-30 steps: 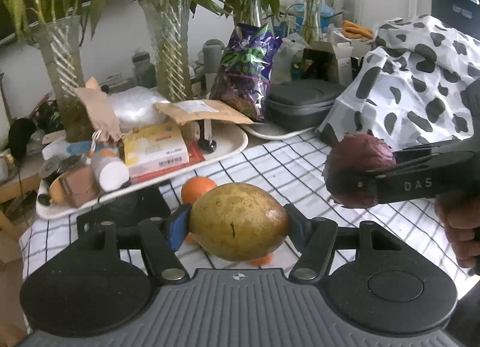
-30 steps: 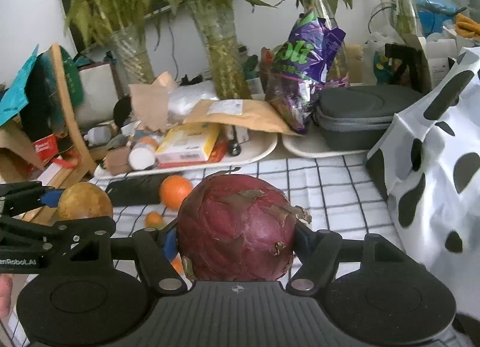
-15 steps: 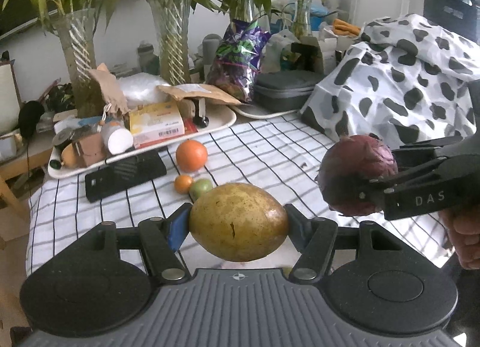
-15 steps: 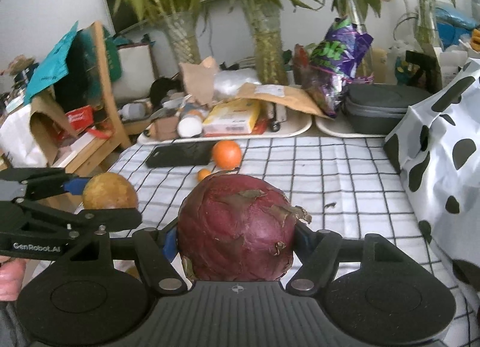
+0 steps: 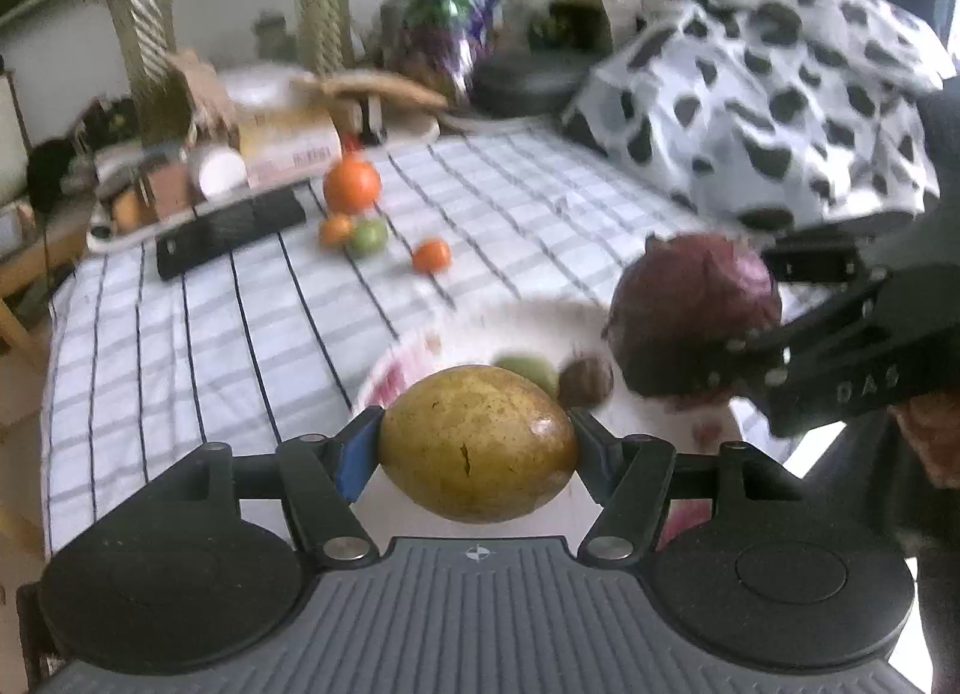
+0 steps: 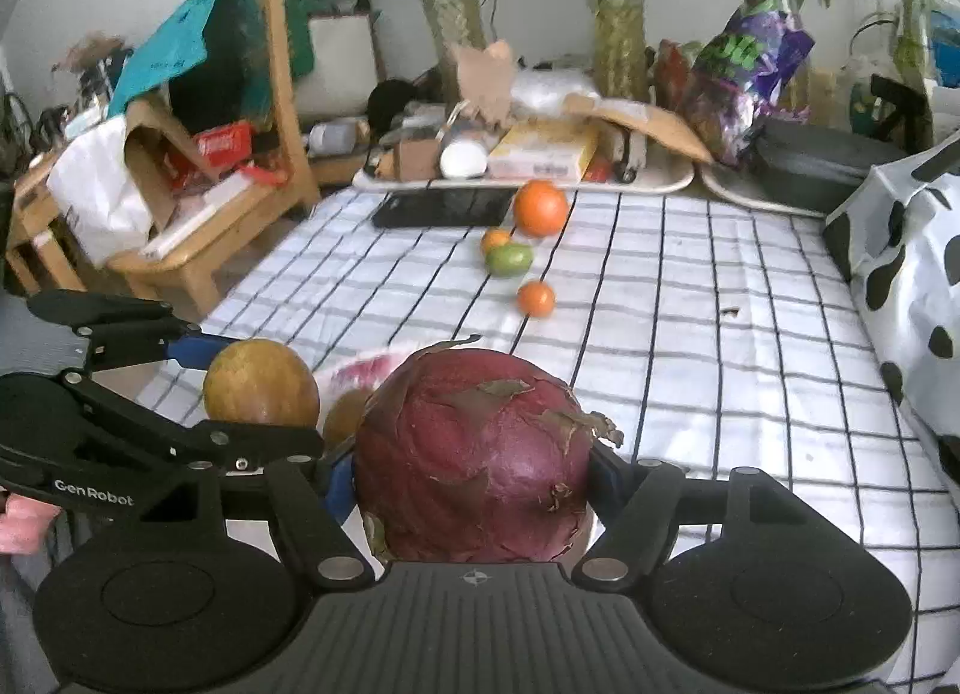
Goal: Organize fruits
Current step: 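Carry the mango and red fruit onto the white plate and open both tools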
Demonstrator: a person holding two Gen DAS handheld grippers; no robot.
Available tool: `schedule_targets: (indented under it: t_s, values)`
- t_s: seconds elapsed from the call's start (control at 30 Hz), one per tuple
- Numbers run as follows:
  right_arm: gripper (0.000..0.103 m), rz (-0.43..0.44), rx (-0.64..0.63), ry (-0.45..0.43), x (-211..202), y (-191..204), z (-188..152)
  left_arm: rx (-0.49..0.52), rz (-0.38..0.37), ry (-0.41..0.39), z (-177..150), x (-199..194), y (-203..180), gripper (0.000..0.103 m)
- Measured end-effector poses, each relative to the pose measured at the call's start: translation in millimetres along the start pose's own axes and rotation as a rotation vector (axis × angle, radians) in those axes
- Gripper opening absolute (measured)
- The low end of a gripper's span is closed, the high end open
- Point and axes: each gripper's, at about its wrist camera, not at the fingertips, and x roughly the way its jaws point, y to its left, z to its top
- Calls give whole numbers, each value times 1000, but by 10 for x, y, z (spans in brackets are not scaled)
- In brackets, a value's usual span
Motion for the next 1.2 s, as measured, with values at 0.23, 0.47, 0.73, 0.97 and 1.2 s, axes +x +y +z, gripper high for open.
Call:
schedule_targets:
  t_s: [0.23, 0.47, 0.73, 0.97, 1.2]
  values:
    - [74, -6, -37, 56, 69, 67, -82, 34, -28, 105, -161, 160, -21, 63]
    - [74, 8, -85, 90, 153, 152, -86, 27, -18, 147, -171, 292, 5, 65]
    - [74, 18, -139, 153, 267, 219, -144, 92, -2, 176, -173, 340, -101, 72]
    - [74, 12, -122, 172, 305, 174, -160, 88, -8, 174, -186, 246, -82, 74]
    - [75, 14, -132, 181, 335, 195, -165, 13, -23, 127, -196, 19, 9, 74]
